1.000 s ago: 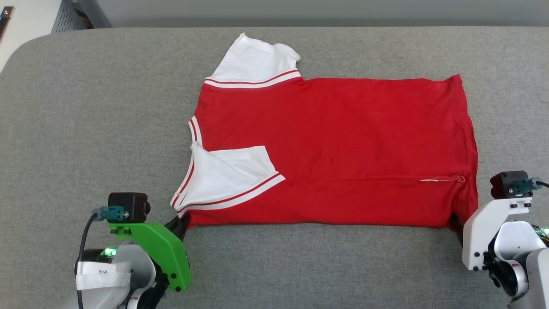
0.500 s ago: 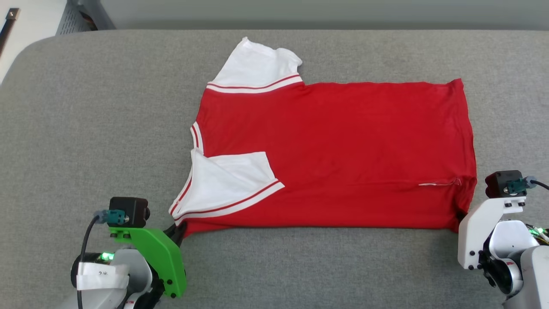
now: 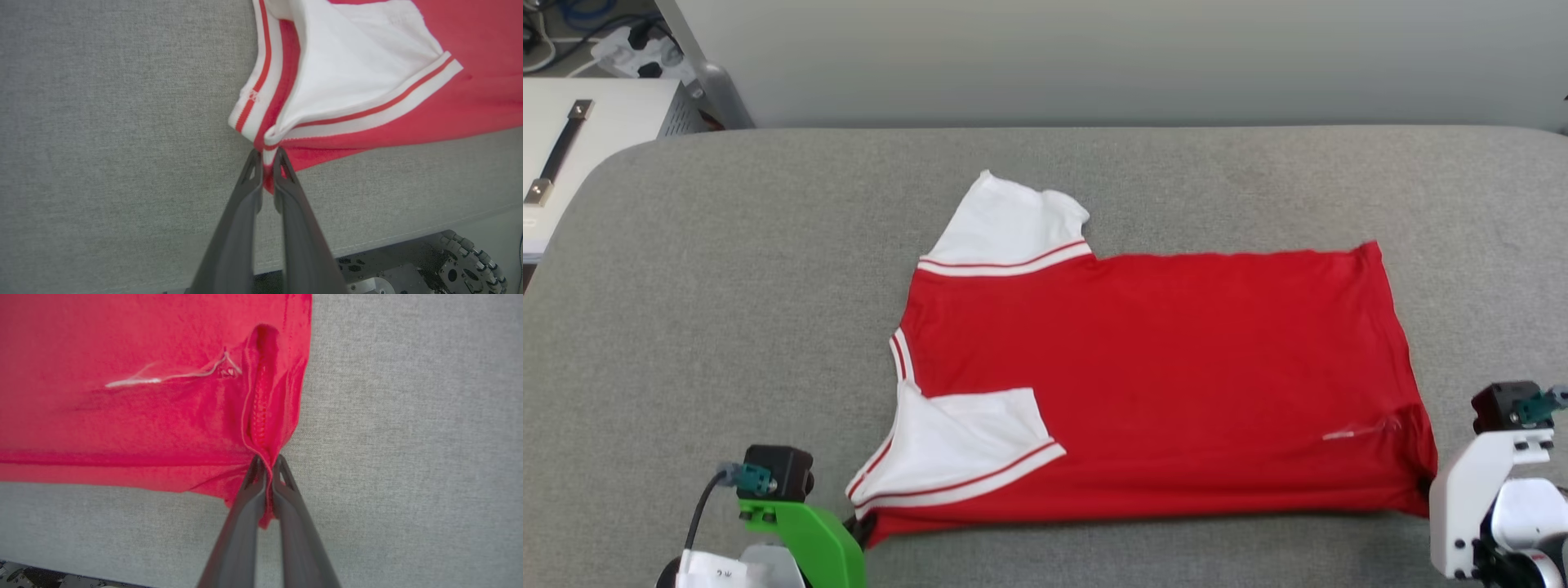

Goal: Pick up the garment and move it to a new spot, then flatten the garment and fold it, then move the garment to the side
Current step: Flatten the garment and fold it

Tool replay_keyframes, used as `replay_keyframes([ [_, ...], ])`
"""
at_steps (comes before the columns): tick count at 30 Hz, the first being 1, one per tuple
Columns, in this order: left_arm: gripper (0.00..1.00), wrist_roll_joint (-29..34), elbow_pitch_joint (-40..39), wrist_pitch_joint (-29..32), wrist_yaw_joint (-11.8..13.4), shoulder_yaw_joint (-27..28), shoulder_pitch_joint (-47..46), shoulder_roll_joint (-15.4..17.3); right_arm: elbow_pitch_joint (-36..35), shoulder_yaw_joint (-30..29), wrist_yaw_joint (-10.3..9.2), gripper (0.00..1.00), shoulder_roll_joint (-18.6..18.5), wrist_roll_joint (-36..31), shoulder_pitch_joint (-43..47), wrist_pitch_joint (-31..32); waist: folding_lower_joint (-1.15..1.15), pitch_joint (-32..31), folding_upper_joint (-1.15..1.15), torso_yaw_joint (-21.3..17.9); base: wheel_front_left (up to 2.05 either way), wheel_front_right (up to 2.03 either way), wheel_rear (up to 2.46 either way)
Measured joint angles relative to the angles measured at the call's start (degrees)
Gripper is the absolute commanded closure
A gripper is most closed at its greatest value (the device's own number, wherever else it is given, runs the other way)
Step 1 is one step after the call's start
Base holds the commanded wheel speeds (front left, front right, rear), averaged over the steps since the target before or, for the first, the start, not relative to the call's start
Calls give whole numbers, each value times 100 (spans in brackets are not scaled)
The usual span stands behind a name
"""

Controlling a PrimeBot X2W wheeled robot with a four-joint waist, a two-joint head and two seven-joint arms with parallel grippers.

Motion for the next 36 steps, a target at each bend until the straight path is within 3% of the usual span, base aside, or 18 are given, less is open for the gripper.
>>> replay_keyframes([
  [10, 100, -123, -172, 170, 54, -144, 318, 67, -712, -230, 0, 100, 55, 203, 749, 558, 0, -141, 0, -44, 0, 0, 0],
  [30, 100, -119, 449, 249, -159, -298, 126, -222, -127, -30, 0, 100, 153, 194, 585, 73, 0, 271, 0, -80, 0, 0, 0],
  [31, 76, -119, 474, 248, -167, -301, 115, -232, -103, -24, 0, 100, 147, 194, 580, 51, 0, 264, 0, -77, 0, 0, 0],
  [33, 41, -118, 534, 231, -185, -303, 110, -263, -32, -11, 0, 97, 140, 196, 559, 25, 0, 230, 0, -72, 0, 0, 0],
  [34, 0, -111, 557, 194, -185, -308, 110, -279, -10, -1, 0, 51, 140, 203, 559, 15, 0, 204, 0, -70, 0, 0, 0],
  [35, 0, -104, 568, 165, -185, -308, 110, -289, -14, 41, 0, 0, 121, 219, 560, -18, 0, 180, 0, -69, 0, 0, 0],
  [36, 0, -102, 581, 113, -185, -300, 110, -303, -23, 65, -1, 0, 108, 260, 560, -100, 0, 149, 0, -67, 0, 0, 0],
])
